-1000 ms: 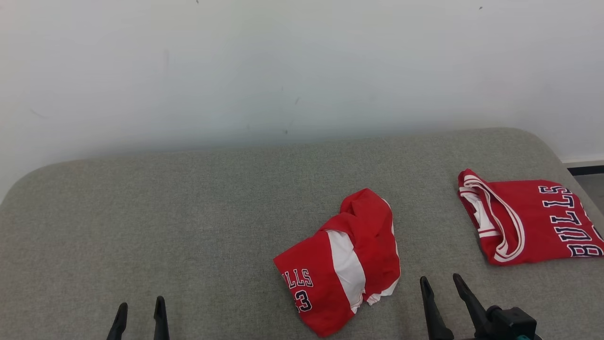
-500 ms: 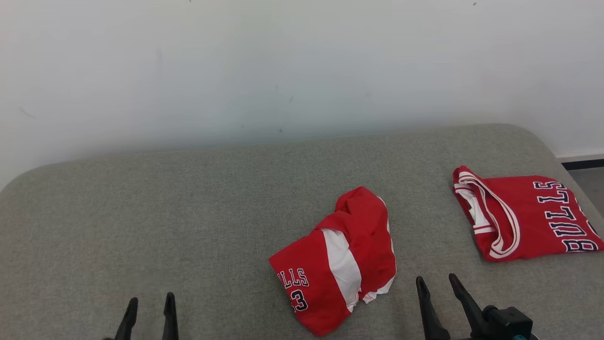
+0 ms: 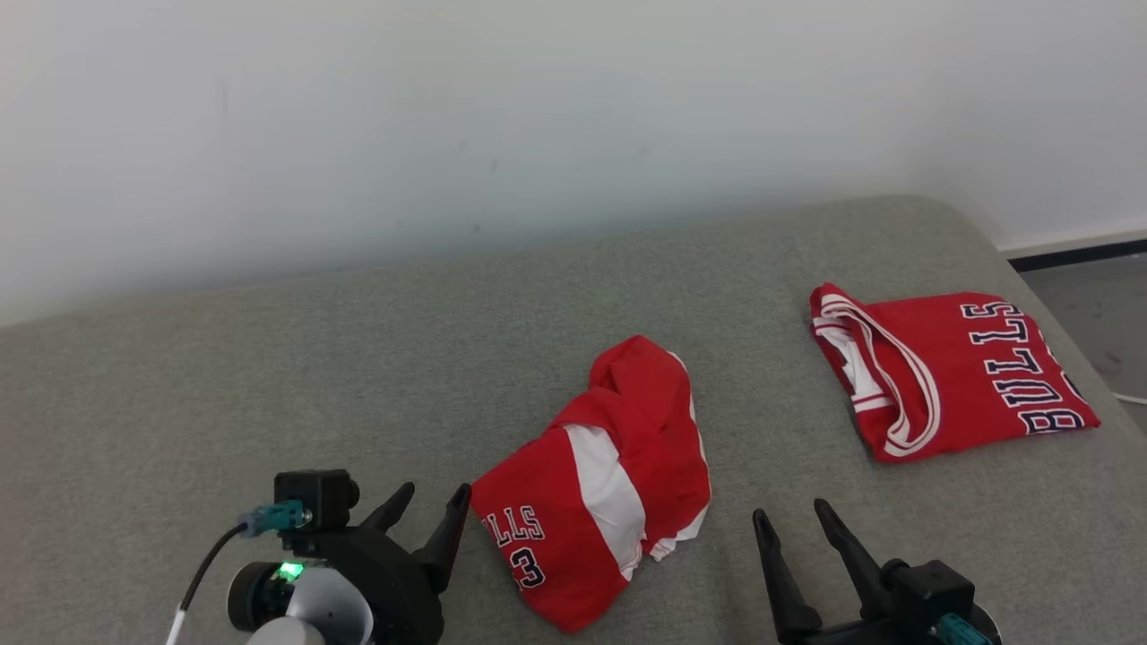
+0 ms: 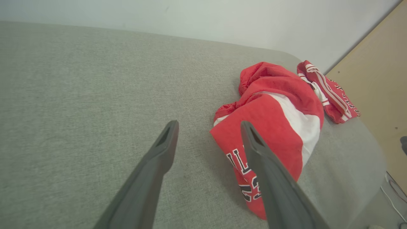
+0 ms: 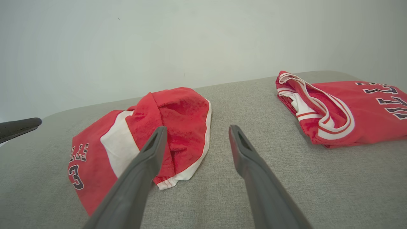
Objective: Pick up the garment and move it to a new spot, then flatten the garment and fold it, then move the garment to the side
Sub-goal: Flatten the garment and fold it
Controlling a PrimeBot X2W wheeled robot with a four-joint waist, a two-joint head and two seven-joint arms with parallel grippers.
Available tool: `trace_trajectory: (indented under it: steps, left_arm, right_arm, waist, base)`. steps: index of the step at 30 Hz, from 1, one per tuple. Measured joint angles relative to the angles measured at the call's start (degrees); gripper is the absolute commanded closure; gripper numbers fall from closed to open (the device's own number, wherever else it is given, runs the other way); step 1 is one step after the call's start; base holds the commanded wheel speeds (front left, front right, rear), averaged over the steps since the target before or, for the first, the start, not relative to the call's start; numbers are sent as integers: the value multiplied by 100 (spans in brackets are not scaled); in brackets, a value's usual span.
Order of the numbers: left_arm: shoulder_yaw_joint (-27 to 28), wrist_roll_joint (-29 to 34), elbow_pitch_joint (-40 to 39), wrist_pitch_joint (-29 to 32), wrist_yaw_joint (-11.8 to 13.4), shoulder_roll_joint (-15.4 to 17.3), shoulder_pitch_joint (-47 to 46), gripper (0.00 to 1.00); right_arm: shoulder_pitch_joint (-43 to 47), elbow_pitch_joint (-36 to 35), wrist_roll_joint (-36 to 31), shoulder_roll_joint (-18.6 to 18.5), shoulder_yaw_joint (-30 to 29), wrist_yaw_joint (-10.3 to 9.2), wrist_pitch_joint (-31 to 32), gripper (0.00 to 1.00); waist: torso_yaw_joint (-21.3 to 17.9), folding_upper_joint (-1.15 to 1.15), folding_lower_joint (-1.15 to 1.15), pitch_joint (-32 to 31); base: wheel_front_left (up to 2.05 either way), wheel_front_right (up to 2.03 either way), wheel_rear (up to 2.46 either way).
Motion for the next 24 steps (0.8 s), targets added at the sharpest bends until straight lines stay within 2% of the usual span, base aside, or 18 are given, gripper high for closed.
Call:
trace_trajectory:
  steps: [5, 10, 15, 22, 23, 24]
  left_arm:
    - [-550, -380, 339, 372, -5, 332, -364, 0]
    - [-743, -320, 781, 353, -11, 565, -572, 0]
    - [-905, -508, 1067, 359, -11, 547, -653, 0]
    - [-1243, -1396, 896, 267, -11, 544, -717, 0]
    - [-1408, -1597, 750, 146, -11, 555, -756, 16]
    - [-1484, -1729, 700, 107, -11, 558, -777, 75]
  right_arm:
    - [-178, 22, 36, 8, 178, 0, -3, 0]
    - [-254, 73, 79, 14, 245, 0, -16, 0]
    - [-272, 130, 100, 19, 233, 0, -59, 0]
    - [-303, 170, 101, 19, 229, 0, -86, 0]
    - [-318, 175, 101, 21, 236, 0, -88, 0]
    - [-323, 176, 101, 22, 241, 0, -92, 0]
  waist:
    - [-310, 0, 0, 114]
    - [-641, 0, 0, 240]
    - [-900, 0, 1, 359]
    - [-1026, 0, 1, 460]
    - [-1018, 0, 0, 454]
    - [-1012, 0, 0, 449]
  base:
    - [0, 0, 0]
    - [0, 0, 0]
    - [0, 0, 0]
    - [0, 0, 0]
    - [0, 0, 0]
    - [0, 0, 0]
